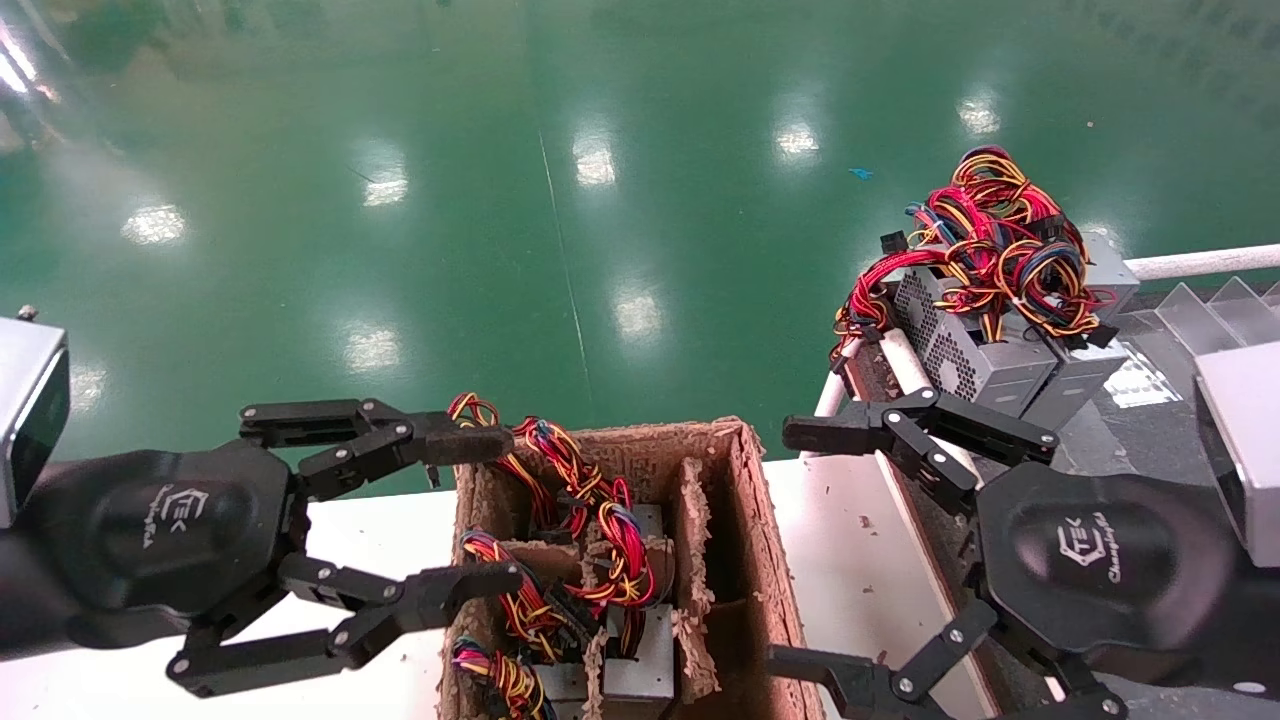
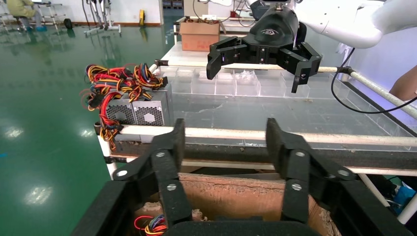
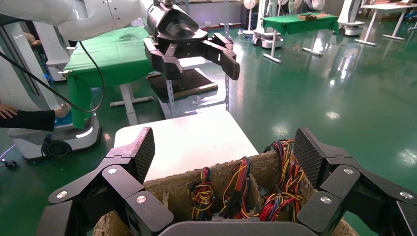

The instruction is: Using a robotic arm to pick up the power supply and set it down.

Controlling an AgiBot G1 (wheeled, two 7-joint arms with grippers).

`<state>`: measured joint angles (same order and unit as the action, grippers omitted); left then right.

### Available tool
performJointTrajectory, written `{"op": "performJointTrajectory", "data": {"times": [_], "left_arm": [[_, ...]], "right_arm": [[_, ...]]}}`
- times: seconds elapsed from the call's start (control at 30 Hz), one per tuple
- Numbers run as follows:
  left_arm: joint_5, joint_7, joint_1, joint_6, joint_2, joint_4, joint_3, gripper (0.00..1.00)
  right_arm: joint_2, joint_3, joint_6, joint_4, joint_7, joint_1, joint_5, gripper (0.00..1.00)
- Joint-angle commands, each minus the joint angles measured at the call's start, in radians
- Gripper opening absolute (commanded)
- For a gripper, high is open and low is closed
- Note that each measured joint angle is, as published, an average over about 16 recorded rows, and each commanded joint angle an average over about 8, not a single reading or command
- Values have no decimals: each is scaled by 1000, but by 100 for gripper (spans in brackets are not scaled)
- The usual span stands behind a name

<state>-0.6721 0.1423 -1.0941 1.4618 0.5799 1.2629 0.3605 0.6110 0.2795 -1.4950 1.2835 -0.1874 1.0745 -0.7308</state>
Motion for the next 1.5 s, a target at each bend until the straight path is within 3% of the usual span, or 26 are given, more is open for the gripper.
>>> {"op": "performJointTrajectory", "data": {"times": [0.03,0.6,0.8,0.83,1.03,1.1,1.3,1.37,1.5], "left_arm": [[0,0,0,0,0,0,0,0],[0,0,0,0,0,0,0,0],[0,0,0,0,0,0,0,1],[0,0,0,0,0,0,0,8],[0,0,0,0,0,0,0,83],[0,0,0,0,0,0,0,100],[0,0,0,0,0,0,0,100],[0,0,0,0,0,0,0,100],[0,0,0,0,0,0,0,100]], "right_arm": [[0,0,0,0,0,0,0,100],[0,1,0,-1,0,0,-1,100],[13,22,23,-12,-2,-3,-45,100],[18,29,30,-15,-4,-3,-60,100],[72,96,82,-44,-39,18,-179,100],[101,125,99,-64,-52,32,-225,80],[210,202,146,-161,-57,76,-350,5],[246,221,163,-198,-49,88,-383,0],[304,246,190,-259,-33,106,-424,0]]}}
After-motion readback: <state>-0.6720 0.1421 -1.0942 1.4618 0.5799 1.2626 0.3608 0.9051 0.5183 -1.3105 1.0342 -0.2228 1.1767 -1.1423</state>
